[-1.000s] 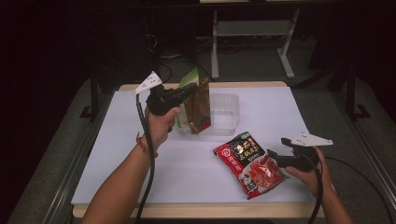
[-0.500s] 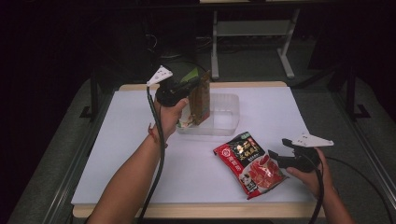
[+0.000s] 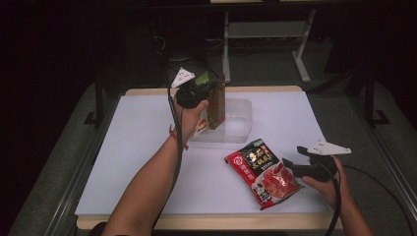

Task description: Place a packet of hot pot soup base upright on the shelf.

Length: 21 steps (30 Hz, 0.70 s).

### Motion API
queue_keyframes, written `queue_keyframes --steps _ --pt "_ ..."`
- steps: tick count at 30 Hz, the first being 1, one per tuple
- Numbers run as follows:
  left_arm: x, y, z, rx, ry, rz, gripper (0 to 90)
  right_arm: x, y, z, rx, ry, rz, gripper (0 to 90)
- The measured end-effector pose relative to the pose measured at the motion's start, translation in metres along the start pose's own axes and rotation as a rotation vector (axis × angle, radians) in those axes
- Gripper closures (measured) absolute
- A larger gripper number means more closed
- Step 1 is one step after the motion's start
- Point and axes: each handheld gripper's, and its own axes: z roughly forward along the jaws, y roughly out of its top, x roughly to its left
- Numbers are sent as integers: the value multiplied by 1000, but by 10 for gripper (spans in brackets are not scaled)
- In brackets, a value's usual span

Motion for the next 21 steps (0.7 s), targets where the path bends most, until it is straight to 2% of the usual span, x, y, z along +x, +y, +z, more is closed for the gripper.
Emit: queue_keyframes --steps 8,12,21 --pt "1 -17 8 27 8 -5 883 0 0 0 0 0 0 263" --pt "-1 -23 8 37 6 14 881 0 0 0 0 -2 0 263" --pt "-2 -30 3 50 -16 16 874 1 0 2 7 3 -5 263"
